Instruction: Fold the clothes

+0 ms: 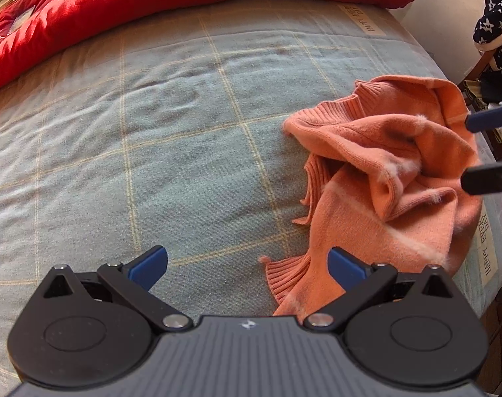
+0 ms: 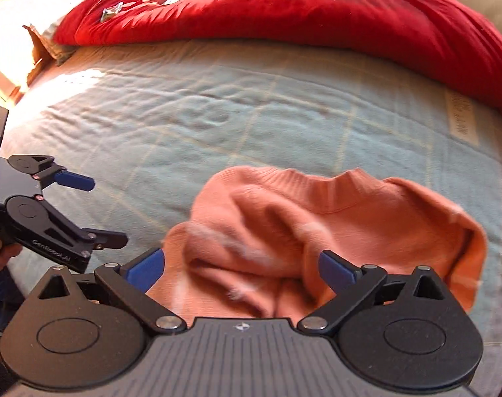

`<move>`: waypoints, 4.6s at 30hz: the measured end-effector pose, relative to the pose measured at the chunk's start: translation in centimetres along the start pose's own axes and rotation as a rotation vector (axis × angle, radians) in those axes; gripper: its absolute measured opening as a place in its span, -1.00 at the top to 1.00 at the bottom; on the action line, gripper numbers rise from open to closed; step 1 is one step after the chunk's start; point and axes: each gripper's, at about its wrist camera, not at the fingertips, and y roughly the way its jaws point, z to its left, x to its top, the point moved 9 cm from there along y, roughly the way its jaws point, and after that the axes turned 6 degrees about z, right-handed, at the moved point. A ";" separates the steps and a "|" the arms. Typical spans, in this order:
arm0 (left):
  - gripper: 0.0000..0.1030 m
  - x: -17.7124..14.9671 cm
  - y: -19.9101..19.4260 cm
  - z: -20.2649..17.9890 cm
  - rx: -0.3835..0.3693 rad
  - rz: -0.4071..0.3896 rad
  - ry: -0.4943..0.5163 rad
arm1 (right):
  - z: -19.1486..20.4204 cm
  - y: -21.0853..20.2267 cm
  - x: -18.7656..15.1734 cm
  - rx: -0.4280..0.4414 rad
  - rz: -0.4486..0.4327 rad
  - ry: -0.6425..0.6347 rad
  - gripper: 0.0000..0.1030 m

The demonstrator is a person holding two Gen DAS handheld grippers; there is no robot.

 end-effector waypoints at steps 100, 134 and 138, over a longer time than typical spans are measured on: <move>-0.97 5.1 4.4 -2.6 0.475 -0.160 0.107 | -0.3 0.2 -9.5 -0.053 -0.322 0.006 -1.00; -0.65 -0.6 5.4 7.4 0.388 -0.089 0.100 | 1.1 1.8 -3.5 -0.143 -0.333 -0.083 -1.00; -0.69 -1.2 4.8 6.9 0.381 -0.108 0.141 | 2.6 2.5 -1.6 -0.135 -0.321 -0.160 -1.00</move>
